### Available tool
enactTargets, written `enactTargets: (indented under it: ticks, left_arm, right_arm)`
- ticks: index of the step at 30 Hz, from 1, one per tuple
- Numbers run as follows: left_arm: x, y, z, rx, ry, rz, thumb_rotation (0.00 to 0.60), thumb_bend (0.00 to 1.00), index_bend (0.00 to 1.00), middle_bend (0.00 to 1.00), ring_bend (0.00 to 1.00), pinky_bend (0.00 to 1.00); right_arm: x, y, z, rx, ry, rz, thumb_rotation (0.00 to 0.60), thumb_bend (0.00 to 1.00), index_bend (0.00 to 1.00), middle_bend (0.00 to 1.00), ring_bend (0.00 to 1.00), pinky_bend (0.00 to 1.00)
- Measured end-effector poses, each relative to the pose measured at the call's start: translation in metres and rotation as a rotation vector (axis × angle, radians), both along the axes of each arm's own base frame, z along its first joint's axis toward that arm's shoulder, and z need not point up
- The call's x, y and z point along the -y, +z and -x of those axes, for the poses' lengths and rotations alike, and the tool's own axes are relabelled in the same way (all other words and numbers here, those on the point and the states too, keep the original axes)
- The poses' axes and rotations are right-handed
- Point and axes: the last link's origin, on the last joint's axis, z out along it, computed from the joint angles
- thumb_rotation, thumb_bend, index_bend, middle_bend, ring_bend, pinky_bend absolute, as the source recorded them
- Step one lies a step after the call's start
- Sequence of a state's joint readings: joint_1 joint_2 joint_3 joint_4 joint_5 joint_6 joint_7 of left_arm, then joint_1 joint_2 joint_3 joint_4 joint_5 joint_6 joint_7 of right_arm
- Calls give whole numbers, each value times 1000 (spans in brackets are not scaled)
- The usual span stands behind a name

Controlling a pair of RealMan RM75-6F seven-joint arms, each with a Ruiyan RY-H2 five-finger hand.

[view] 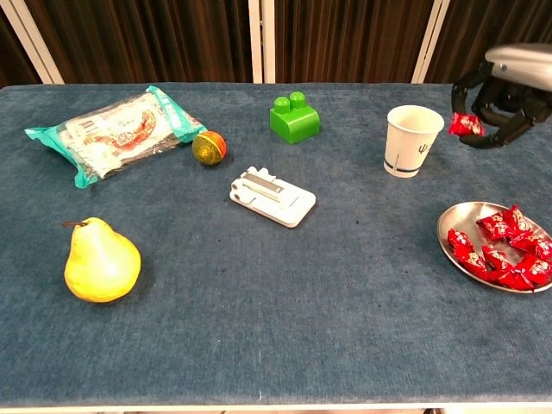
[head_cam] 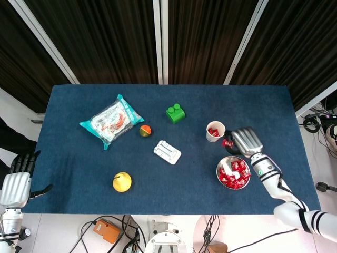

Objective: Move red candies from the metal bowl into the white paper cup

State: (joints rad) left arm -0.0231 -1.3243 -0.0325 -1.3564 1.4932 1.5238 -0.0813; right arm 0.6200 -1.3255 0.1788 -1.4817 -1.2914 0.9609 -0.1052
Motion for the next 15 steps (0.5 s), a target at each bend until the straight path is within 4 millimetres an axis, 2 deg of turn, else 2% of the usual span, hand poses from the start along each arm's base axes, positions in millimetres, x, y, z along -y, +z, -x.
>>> enactTargets:
  ticks: [4, 8, 15]
  left_arm:
    - [0, 0, -1, -2, 4, 3, 600, 0, 0, 0, 0, 0]
    - [0, -1, 0, -3, 14, 6, 600, 0, 0, 0, 0, 0]
    - [0, 0, 1, -7, 20, 7, 600, 0, 0, 0, 0, 0]
  right_arm:
    - [24, -1, -10, 14, -24, 4, 600, 557, 632, 904, 1000, 1000]
    - [42, -13, -15, 13, -56, -6, 600, 557, 593, 904, 1000, 1000]
    - [53, -26, -19, 10, -69, -22, 600, 557, 422, 904, 1000, 1000]
